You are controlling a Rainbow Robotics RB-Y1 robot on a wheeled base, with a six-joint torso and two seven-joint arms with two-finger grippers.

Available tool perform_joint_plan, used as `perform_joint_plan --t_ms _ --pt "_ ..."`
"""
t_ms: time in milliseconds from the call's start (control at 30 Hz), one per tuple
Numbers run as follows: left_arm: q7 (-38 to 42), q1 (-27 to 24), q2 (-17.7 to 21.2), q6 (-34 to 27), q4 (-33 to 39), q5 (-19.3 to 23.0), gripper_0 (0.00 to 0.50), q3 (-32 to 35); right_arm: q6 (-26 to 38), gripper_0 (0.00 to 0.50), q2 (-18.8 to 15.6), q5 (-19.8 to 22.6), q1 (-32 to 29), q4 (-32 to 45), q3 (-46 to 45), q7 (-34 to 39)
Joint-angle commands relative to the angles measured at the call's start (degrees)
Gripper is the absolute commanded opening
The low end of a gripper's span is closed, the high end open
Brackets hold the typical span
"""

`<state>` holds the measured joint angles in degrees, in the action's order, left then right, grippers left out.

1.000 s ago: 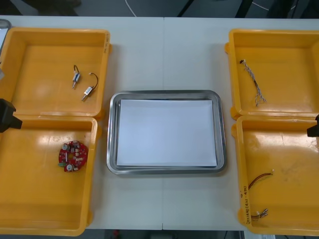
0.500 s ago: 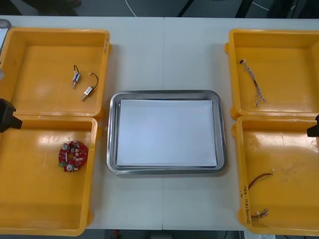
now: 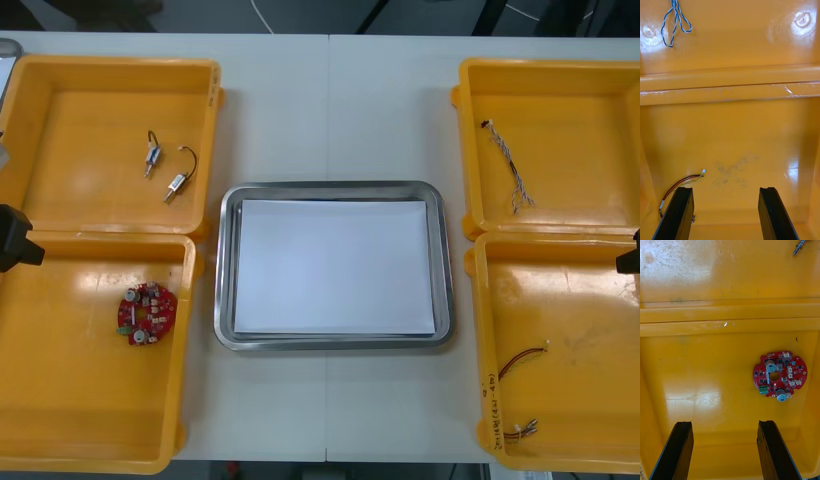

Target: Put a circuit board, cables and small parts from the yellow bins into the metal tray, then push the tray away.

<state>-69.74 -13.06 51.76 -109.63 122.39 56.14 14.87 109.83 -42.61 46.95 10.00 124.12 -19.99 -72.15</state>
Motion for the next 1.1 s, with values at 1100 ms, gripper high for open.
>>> perform_joint_plan --t_ms 1100 --pt "-4.1 8.7 -0.7 16.3 1.8 3.2 0.5 -11.4 -1.5 0.5 15.7 -14.9 -10.2 11.6 5.0 15.7"
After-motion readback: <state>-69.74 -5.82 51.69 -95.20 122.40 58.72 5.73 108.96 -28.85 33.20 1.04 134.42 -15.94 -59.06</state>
